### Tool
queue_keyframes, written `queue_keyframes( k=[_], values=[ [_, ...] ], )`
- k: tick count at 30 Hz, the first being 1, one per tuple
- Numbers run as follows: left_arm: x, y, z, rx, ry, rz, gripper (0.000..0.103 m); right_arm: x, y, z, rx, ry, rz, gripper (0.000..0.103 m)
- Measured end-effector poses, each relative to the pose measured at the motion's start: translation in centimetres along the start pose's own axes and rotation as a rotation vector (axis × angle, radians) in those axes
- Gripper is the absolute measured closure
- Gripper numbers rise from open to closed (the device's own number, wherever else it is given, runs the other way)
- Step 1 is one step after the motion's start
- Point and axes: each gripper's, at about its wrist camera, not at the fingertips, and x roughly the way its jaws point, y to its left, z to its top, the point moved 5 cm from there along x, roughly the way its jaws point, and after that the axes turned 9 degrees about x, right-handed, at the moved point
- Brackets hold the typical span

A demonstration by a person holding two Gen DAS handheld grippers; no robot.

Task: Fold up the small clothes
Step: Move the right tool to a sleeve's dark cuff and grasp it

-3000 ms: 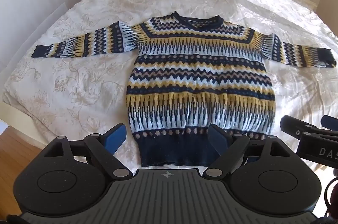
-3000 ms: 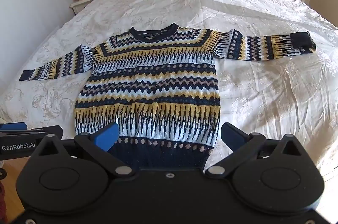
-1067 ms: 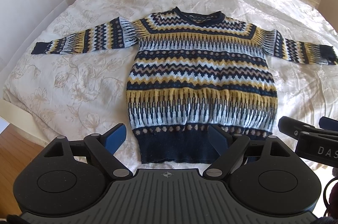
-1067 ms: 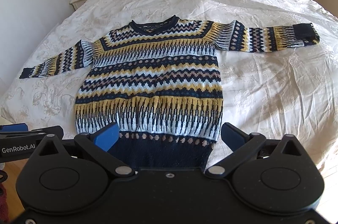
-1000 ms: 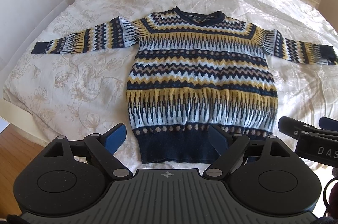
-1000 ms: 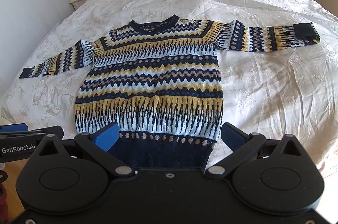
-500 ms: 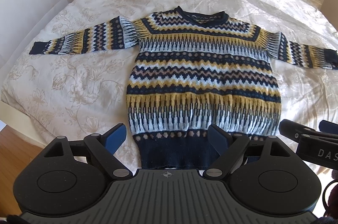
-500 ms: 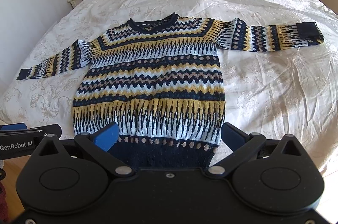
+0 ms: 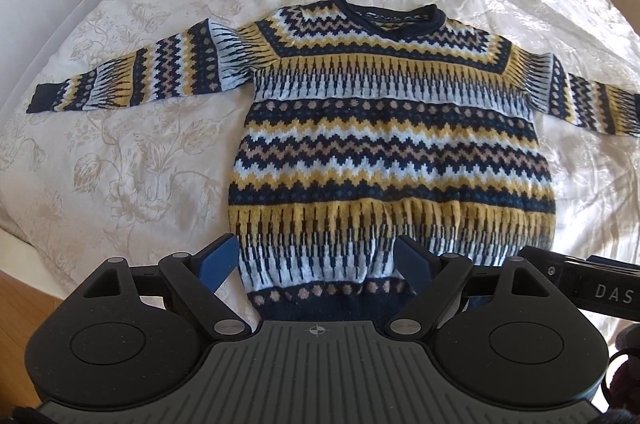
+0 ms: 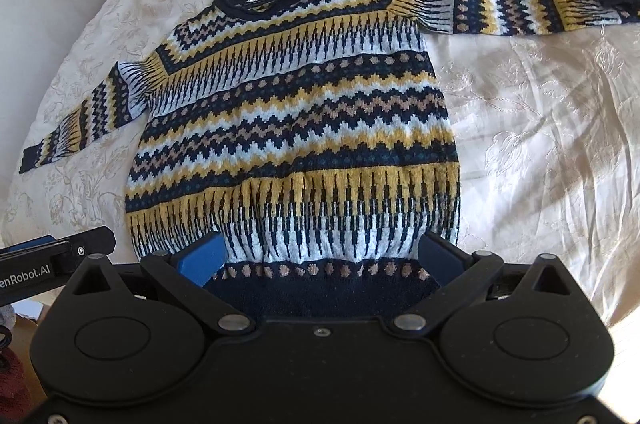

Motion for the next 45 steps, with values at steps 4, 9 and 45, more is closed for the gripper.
queue_keyframes(
  k=[4,9,45],
  values=[
    [1.4,0.7,2.4,0.025,-0.013,-0.012,0.019,0.9,-0.7,2.6,0.045,-0.026,-0.026,0.001],
    [2.9,1.1,5.1,0.073,-0.026,-0.033,0.019,1.1,-2.4,6.1,0.093,-0.066,-0.067,0.001],
    [6.3,-7.9,10.6,0.01,0.087,0.019,0.026,5.1,-22.3,24.1,-0.402,-0.307,-0.71,0.038]
  ],
)
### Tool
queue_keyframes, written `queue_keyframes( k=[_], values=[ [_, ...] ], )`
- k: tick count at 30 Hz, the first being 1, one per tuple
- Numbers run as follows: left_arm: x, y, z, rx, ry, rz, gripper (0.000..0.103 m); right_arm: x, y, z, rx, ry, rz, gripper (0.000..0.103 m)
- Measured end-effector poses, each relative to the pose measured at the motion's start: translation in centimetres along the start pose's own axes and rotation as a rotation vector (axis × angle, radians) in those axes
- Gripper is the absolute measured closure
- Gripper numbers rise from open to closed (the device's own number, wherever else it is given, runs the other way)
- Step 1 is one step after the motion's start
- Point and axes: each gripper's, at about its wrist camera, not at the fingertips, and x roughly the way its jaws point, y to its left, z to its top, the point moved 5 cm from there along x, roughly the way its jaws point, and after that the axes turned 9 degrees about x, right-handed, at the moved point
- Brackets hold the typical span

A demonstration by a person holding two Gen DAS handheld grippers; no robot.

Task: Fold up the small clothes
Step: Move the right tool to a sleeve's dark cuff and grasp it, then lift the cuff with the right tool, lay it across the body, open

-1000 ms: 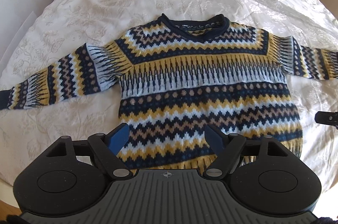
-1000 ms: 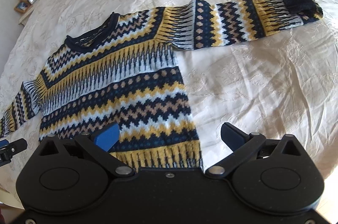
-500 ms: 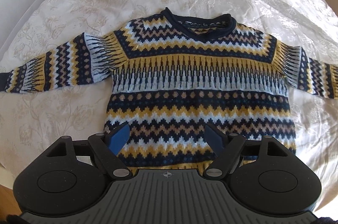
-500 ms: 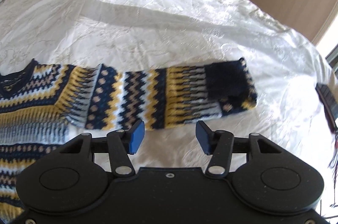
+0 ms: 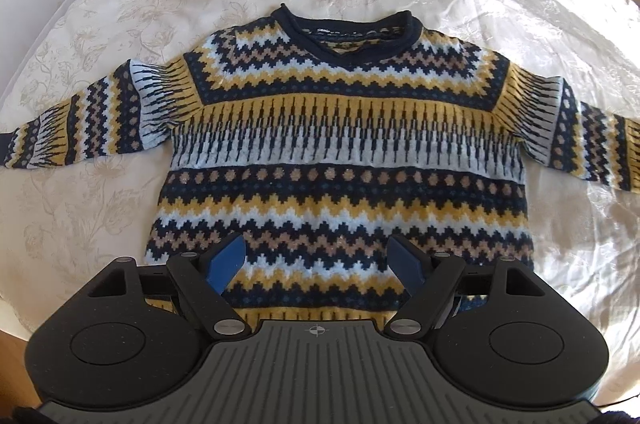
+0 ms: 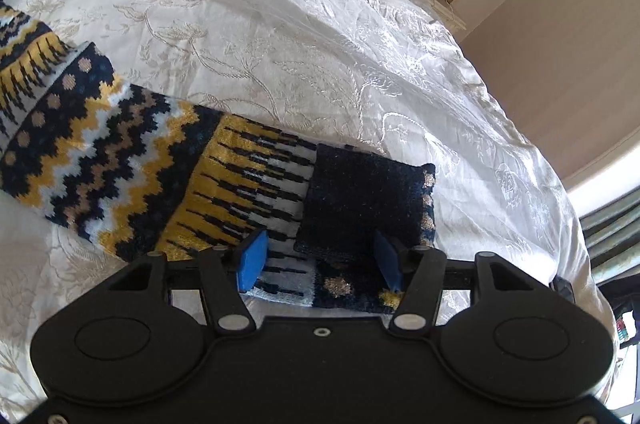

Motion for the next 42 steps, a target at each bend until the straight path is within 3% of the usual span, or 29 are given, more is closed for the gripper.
queue_keyframes(
  k=[6,8,9,10,11,16,23,31,36,42],
  values=[
    [-0.4,-2.3,0.5,0.019,-0.004,0.002,0.026,0.7,-0.7,0.0,-0.037,-0.039,0.029,0.04],
    [-0.7,-2.7,0.6,0.022,-0.009,0.003,0.026,0.9,-1.4,0.2,-0.01,-0.049,0.041,0.049],
    [-0.8,-2.8,0.6,0.023,-0.011,0.002,0.026,0.9,-1.9,0.3,0.014,-0.053,0.057,0.058],
    [-0.9,-2.9,0.6,0.024,-0.014,0.002,0.026,0.8,-2.5,0.5,0.048,-0.054,0.073,0.076],
    [-0.9,-3.0,0.6,0.024,-0.016,0.002,0.026,0.7,-3.1,0.8,0.087,-0.051,0.092,0.084],
    [-0.7,-2.8,0.8,0.02,-0.015,-0.017,0.026,-0.8,-5.7,2.1,0.339,-0.04,0.225,0.088],
    [-0.5,-1.6,1.0,0.044,-0.048,-0.078,0.036,-5.6,-4.7,5.2,0.495,-0.101,0.392,0.09],
    [0.0,3.0,1.0,0.089,-0.099,-0.095,0.036,-13.0,2.2,10.0,0.578,-0.163,0.591,0.09],
    [0.7,7.7,0.6,0.069,-0.109,-0.081,0.036,-16.3,9.7,12.3,0.532,-0.174,0.708,0.09],
    [2.0,13.8,-0.5,0.025,-0.092,-0.05,0.036,-17.8,19.5,13.2,0.467,-0.119,0.826,0.09]
  ],
)
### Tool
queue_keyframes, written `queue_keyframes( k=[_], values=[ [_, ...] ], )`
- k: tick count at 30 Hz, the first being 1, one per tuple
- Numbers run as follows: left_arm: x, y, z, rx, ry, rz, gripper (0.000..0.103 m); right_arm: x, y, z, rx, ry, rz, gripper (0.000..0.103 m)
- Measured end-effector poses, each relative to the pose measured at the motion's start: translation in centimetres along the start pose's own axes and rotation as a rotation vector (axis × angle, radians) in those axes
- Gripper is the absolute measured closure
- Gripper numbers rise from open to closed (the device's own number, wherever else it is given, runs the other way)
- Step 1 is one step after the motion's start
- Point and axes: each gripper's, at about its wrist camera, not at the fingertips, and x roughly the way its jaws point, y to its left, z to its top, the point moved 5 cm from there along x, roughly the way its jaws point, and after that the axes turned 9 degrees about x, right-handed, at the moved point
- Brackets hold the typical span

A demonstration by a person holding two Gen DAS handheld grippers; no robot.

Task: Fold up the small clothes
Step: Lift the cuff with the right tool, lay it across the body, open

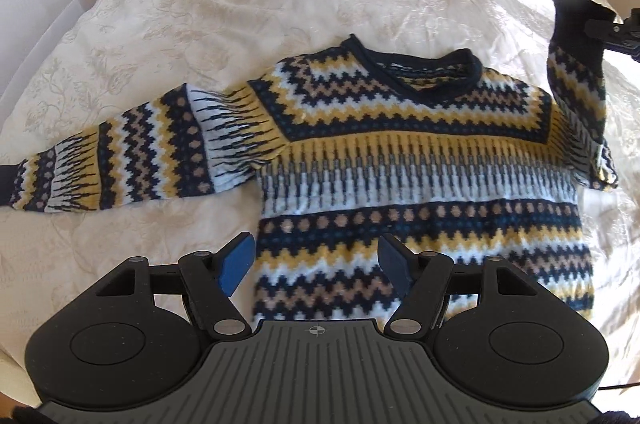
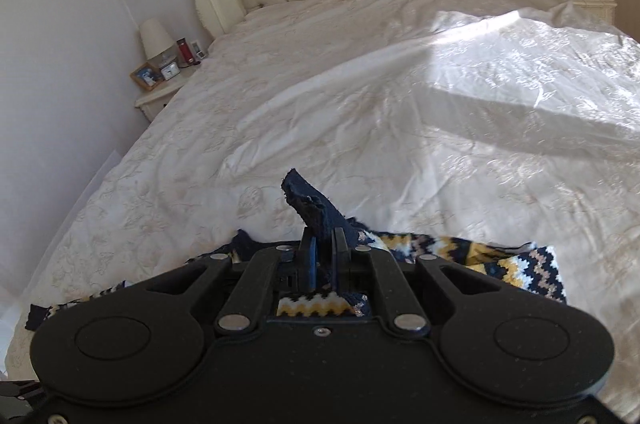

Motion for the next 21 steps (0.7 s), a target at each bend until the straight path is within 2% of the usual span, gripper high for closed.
queue_keyframes(
  k=[9,12,15,17,19,21],
  values=[
    [1.5,6.7,-1.1,-0.044,0.021,0.048,0.036,6.8,7.0,-7.4,-0.034,0.151,0.09,0.089],
    [2.1,7.5,-1.1,-0.055,0.021,0.045,0.036,7.6,8.3,-9.5,-0.061,0.202,0.104,0.079],
    [2.7,7.8,-0.7,-0.06,0.018,0.029,0.036,8.0,7.9,-10.8,-0.089,0.239,0.074,0.074],
    [3.2,7.5,-0.3,-0.057,0.015,0.014,0.036,7.9,7.1,-11.3,-0.097,0.251,0.054,0.045],
    [3.8,6.9,0.2,-0.05,0.014,-0.002,0.036,7.7,6.2,-11.6,-0.102,0.256,0.032,0.038],
    [4.4,6.1,0.8,-0.04,0.012,-0.017,0.036,7.5,5.1,-11.9,-0.113,0.266,-0.003,0.036]
  ],
)
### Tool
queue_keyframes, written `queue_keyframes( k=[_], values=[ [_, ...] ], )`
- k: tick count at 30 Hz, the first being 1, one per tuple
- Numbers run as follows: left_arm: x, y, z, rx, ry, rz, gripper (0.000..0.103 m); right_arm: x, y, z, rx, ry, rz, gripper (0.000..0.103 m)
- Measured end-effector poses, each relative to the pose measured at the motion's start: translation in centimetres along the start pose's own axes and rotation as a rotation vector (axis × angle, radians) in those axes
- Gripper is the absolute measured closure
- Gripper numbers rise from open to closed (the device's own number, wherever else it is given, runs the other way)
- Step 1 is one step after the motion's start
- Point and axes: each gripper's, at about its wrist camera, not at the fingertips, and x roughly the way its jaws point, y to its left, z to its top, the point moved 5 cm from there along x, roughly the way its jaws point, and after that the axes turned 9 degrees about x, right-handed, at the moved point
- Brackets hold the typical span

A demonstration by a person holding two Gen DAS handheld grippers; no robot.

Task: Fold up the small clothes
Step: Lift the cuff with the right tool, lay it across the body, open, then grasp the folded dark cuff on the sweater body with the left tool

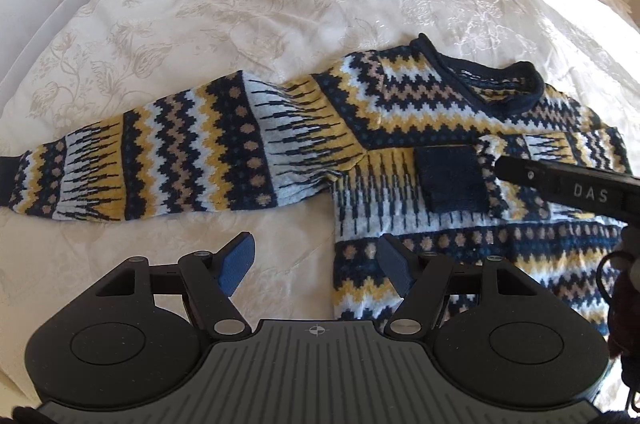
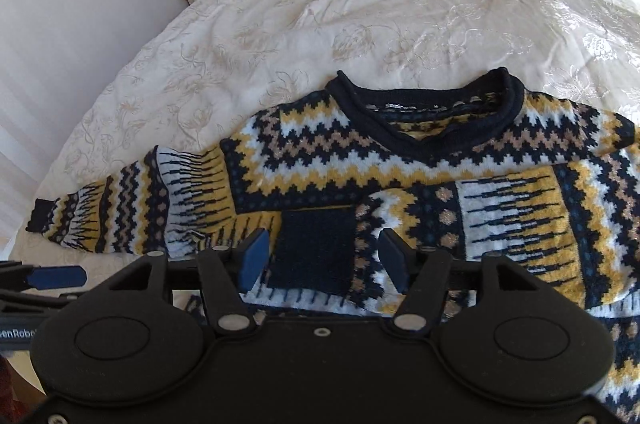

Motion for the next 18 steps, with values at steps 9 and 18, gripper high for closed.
queue_keyframes(
  k=[9,18],
  values=[
    [3.8,-5.4,2.5,0.086,-0.017,-0.051,0.036,-0.7,-5.5,-2.7,0.013,0.061,-0.085,0.018],
    [8.1,-8.7,3.7,0.099,0.004,-0.083,0.036,-1.0,-9.6,-4.6,0.032,0.117,-0.136,0.015]
  ],
)
